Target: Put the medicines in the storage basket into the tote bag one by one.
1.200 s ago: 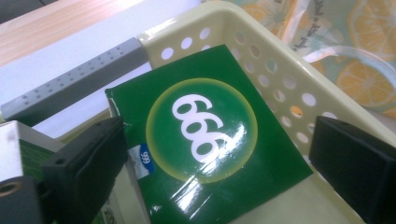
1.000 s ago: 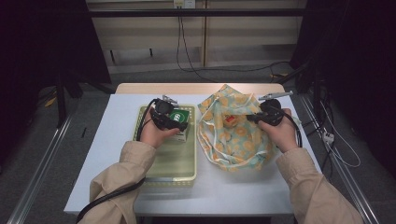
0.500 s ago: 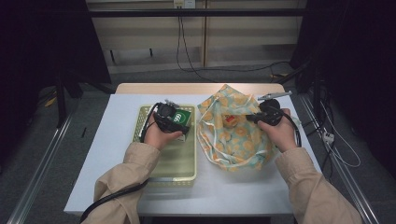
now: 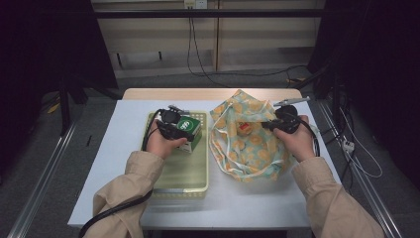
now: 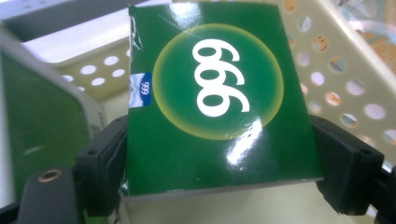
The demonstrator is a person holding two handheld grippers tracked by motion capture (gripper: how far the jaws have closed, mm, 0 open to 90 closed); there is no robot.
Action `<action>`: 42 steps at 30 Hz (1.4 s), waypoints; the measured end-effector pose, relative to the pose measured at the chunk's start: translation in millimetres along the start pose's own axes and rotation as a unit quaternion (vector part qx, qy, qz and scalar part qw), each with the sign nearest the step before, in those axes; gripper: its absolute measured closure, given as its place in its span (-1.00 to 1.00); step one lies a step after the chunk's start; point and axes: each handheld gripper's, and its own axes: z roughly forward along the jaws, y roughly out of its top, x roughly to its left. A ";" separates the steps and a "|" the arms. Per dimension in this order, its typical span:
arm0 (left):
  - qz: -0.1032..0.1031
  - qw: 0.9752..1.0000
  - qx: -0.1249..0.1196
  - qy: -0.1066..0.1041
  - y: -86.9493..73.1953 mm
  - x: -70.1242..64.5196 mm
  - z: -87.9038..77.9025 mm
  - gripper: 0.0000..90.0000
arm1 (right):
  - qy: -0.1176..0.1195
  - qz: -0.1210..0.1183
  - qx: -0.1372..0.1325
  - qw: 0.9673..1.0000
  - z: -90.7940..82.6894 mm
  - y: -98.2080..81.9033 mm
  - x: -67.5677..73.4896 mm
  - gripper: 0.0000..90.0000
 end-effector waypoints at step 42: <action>0.123 0.980 -0.077 -0.140 58.0 -88.0 -49.7 -0.63 | -0.001 -0.001 -0.021 1.000 -9.7 11.4 -4.3 1.00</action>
